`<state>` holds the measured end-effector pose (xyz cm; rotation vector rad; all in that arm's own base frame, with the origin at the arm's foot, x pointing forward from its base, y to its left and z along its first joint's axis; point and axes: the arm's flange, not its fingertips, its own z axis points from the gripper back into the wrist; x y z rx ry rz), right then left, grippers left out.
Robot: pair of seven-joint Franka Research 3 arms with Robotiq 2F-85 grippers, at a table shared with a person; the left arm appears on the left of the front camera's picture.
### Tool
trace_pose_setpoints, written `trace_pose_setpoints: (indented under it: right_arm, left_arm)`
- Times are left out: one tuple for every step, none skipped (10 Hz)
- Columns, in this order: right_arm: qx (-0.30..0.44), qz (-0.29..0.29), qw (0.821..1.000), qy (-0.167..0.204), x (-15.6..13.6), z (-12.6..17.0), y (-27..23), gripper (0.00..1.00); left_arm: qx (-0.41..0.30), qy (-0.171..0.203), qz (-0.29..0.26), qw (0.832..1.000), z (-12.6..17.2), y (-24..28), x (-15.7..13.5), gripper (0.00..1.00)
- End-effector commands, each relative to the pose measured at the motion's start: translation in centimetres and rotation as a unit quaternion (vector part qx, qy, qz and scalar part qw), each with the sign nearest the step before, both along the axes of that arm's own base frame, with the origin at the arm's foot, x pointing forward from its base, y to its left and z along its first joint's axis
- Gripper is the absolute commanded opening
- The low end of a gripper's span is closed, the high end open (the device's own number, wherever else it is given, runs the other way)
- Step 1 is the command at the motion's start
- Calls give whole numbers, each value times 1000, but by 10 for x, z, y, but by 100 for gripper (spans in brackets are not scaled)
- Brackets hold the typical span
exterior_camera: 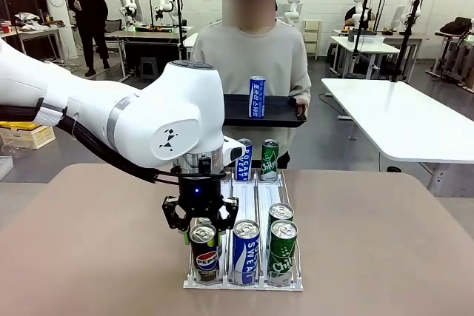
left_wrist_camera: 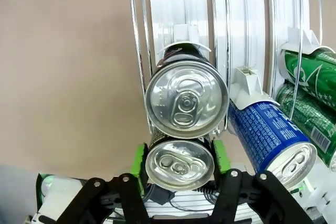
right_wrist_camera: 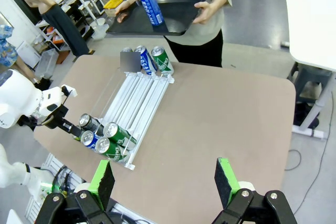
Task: Retrieve and hand over the desired beverage to the person.
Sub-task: Pick up another can of the same type that the person held from the Automatic Can Dispenser.
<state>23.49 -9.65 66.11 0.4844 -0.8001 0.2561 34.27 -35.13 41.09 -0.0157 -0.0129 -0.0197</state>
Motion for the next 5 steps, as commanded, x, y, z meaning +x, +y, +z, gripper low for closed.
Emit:
trace_pose_setpoints:
  right_arm:
    - [10,14,1000,-3,2,-1,1,100]
    - [10,14,1000,-3,2,-1,1,100]
    - [10,14,1000,-3,2,-1,1,100]
    - [10,14,1000,-3,2,-1,1,100]
    - [10,14,1000,-3,2,-1,1,100]
  left_arm:
    - [10,5,9,1000,-5,1,-1,0]
    - [9,6,9,1000,-6,1,-2,0]
    - [9,6,9,1000,-6,2,-2,8]
    - [10,5,5,1000,-6,2,-1,8]
    - [11,4,3,1000,-6,2,-1,0]
